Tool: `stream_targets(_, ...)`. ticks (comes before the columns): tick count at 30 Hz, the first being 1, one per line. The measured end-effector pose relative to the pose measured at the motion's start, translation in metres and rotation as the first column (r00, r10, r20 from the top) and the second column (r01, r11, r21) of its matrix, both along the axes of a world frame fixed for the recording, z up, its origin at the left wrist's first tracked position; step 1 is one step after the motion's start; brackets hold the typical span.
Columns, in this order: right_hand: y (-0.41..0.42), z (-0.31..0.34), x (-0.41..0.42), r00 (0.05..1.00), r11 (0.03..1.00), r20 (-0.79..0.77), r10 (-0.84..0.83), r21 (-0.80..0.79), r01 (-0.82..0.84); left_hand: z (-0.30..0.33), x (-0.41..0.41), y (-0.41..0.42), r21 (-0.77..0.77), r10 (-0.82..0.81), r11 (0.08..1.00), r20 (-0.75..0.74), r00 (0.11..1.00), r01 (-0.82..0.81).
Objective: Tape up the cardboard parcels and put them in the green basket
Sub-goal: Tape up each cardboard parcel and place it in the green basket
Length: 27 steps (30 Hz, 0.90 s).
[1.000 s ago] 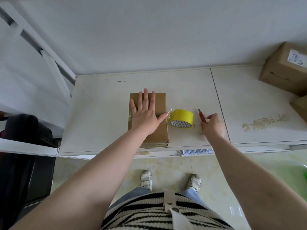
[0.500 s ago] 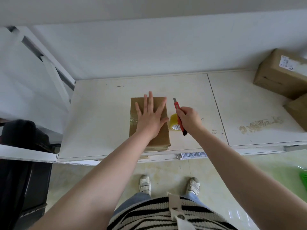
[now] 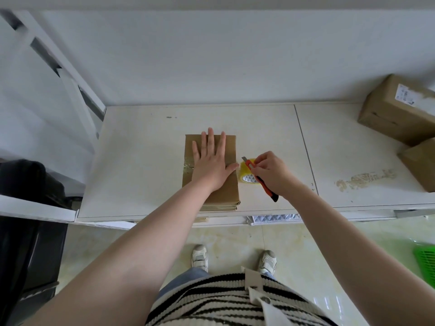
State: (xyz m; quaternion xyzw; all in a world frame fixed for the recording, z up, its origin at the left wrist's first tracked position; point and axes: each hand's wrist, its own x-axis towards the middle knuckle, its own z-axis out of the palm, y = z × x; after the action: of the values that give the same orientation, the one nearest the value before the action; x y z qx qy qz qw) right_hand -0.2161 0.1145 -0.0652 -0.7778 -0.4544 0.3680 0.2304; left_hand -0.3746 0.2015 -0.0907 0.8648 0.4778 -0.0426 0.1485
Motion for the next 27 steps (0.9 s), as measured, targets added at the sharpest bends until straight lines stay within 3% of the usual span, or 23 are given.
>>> stream_targets(8, 0.007, 0.012, 0.000, 0.982, 0.983, 0.130, 0.135, -0.144, -0.116, -0.002, 0.000, 0.000, 0.000, -0.002, 1.000, 0.006, 1.000, 0.002)
stream_targets(13, 0.016, 0.009, -0.005, 0.987, 0.988, 0.154, 0.051, -0.152, -0.028, -0.002, 0.000, 0.001, -0.009, -0.001, 1.000, 0.021, 1.000, 0.001)
stream_targets(15, 0.012, 0.004, -0.002, 0.990, 0.990, -0.036, -0.140, -0.030, 0.139, -0.002, -0.001, 0.001, -0.017, -0.004, 1.000, 0.030, 1.000, 0.005)
stream_targets(17, 0.002, -0.001, 0.011, 0.863, 0.896, -0.309, -0.400, 0.064, 0.439, -0.002, -0.001, 0.001, -0.007, -0.015, 1.000, 0.029, 0.999, 0.015)
stream_targets(18, -0.005, -0.005, 0.021, 0.813, 0.844, -0.329, -0.481, 0.076, 0.530, -0.002, -0.001, 0.001, -0.002, -0.019, 1.000, 0.028, 0.999, 0.019)
stream_targets(22, -0.026, -0.035, 0.055, 0.835, 0.838, -0.078, -0.545, -0.014, 0.546, -0.002, 0.001, 0.000, 0.014, -0.011, 1.000, 0.013, 1.000, 0.011)
stream_targets(25, -0.033, -0.046, 0.065, 0.876, 0.862, 0.114, -0.469, -0.159, 0.482, -0.002, 0.001, 0.000, 0.016, -0.013, 1.000, 0.012, 1.000, 0.013)
stream_targets(27, -0.020, -0.038, 0.062, 0.905, 0.921, 0.227, -0.361, -0.067, 0.384, -0.002, 0.001, 0.000, 0.011, -0.016, 1.000, 0.010, 1.000, 0.015)
